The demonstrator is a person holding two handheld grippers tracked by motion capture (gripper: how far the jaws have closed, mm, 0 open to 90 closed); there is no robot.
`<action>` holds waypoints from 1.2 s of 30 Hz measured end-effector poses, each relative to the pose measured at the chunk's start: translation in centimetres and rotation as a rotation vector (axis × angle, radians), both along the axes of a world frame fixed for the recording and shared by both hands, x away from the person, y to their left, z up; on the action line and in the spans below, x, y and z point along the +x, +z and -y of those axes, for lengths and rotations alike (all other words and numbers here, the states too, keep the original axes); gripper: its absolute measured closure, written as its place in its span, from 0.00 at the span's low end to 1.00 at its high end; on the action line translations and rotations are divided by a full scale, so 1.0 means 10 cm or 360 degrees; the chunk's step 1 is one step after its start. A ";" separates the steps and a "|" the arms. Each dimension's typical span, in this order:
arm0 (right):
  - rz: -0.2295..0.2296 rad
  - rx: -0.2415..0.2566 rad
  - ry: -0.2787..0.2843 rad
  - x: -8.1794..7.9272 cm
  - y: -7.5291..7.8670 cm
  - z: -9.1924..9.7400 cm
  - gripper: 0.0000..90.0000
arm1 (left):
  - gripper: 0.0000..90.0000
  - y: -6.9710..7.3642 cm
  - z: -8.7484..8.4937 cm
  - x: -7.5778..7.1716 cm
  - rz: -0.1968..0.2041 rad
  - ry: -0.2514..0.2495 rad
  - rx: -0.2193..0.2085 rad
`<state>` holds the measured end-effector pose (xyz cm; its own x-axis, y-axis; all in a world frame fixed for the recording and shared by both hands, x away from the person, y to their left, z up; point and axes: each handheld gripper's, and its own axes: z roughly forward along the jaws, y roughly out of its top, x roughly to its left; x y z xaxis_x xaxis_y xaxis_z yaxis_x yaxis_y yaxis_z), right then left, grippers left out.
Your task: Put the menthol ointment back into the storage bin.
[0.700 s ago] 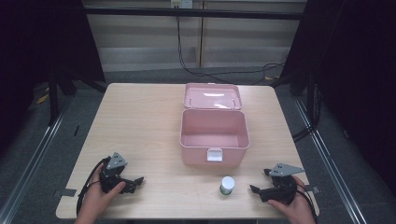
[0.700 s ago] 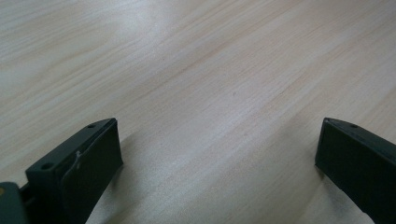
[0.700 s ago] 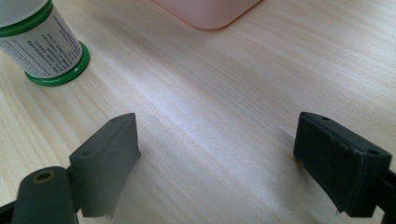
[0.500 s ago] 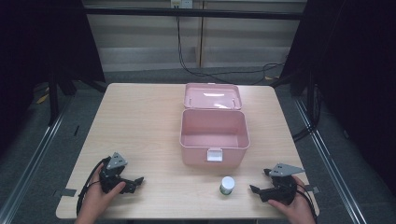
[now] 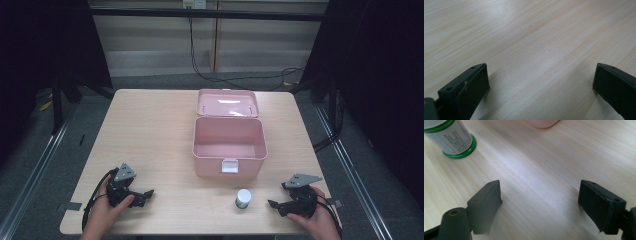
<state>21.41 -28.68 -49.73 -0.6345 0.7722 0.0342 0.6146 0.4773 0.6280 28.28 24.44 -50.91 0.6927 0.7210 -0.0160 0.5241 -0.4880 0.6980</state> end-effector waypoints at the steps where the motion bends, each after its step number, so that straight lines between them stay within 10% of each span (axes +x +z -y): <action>1: -0.0060 -0.0065 0.0039 0.03 0.04 -0.03 0.22 | 0.00 0.00 0.00 0.00 0.0001 0.0000 0.0002; 16: -0.0262 -0.0427 0.0448 0.13 0.53 -0.45 0.27 | 0.00 0.00 0.00 0.00 0.0000 0.0001 0.0000; 36: -0.0410 -0.0743 0.0762 0.27 0.59 -1.01 0.31 | 0.00 0.00 0.00 0.00 0.0004 0.0001 0.0004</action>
